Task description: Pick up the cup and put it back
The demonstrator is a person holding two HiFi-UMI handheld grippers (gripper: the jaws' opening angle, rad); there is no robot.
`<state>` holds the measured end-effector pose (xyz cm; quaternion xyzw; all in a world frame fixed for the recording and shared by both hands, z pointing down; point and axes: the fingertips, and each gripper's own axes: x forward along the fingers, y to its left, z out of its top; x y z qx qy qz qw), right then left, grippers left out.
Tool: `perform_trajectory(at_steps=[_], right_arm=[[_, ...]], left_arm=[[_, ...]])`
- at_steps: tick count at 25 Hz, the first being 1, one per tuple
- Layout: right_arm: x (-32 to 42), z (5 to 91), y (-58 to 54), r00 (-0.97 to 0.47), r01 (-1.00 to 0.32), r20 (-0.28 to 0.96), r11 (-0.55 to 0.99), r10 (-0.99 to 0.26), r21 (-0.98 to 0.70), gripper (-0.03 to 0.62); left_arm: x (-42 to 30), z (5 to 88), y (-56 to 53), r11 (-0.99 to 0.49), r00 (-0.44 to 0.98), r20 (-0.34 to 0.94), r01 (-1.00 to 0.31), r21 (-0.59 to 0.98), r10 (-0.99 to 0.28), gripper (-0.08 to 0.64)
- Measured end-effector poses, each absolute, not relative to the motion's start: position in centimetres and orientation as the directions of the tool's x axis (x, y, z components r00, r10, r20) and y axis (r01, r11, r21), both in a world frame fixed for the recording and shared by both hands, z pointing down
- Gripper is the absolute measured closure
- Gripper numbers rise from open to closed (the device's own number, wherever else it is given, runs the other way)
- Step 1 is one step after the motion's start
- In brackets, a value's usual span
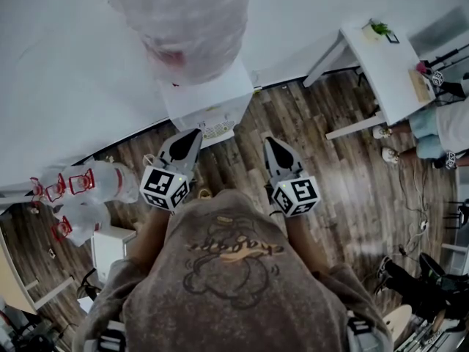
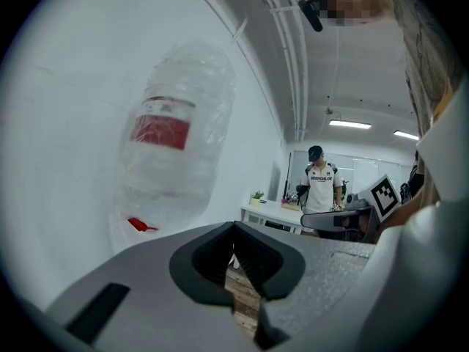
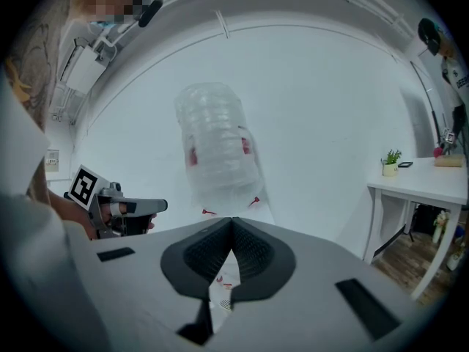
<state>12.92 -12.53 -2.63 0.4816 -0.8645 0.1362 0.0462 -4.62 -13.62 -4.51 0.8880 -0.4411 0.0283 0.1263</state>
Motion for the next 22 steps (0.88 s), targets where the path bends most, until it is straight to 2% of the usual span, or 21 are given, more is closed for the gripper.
perform_trajectory(at_steps=[22], right_arm=[[13.65,-2.63,-11.78,-0.491,-0.868,0.223,0.450,-0.842,-0.211,0.591]], left_arm=[[-4.60,-5.23,-13.01,-0.600,0.629,0.164,-0.776,0.195,-0.760,0.557]])
